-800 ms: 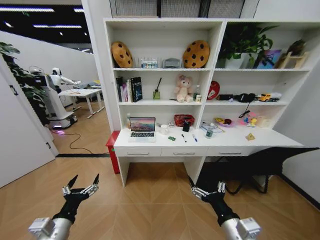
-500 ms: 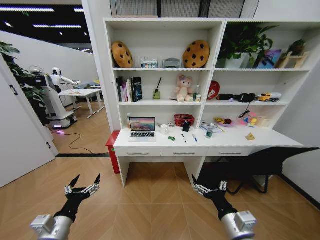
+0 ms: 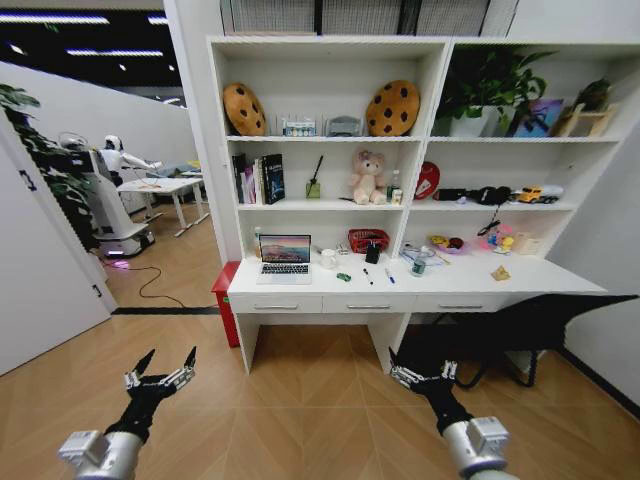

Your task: Organize the objects on the table.

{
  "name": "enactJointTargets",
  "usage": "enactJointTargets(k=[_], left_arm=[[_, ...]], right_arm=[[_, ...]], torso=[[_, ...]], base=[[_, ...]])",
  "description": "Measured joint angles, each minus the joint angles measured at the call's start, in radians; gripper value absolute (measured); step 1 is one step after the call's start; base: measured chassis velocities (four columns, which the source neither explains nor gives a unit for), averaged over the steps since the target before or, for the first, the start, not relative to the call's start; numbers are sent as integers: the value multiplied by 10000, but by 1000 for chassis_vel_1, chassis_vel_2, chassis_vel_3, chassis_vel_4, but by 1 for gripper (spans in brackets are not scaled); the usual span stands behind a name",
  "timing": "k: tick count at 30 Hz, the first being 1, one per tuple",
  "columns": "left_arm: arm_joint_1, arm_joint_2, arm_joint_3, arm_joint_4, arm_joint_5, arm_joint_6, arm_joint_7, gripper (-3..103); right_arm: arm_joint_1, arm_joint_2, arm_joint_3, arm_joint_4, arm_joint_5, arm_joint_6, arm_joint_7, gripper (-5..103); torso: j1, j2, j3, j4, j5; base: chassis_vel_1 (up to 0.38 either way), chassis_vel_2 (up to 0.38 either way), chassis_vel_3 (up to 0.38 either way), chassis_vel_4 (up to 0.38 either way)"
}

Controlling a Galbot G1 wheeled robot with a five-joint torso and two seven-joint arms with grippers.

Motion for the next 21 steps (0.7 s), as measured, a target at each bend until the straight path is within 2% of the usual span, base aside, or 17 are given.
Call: enactJointTargets(k=[8,21], left_arm=[[-253,-15,15,-123,-63,214,-164,100],[-270,-170,112,-241,130,213,-121,100]], right_arm=[[286,-102,-21,28,33,-235,74,100],[275,-182,70,109,89,-477,293,100]], torso=[[0,0,0,0,1],[-1,0,0,0,0]], base=[[0,0,0,0],[0,0,0,0]])
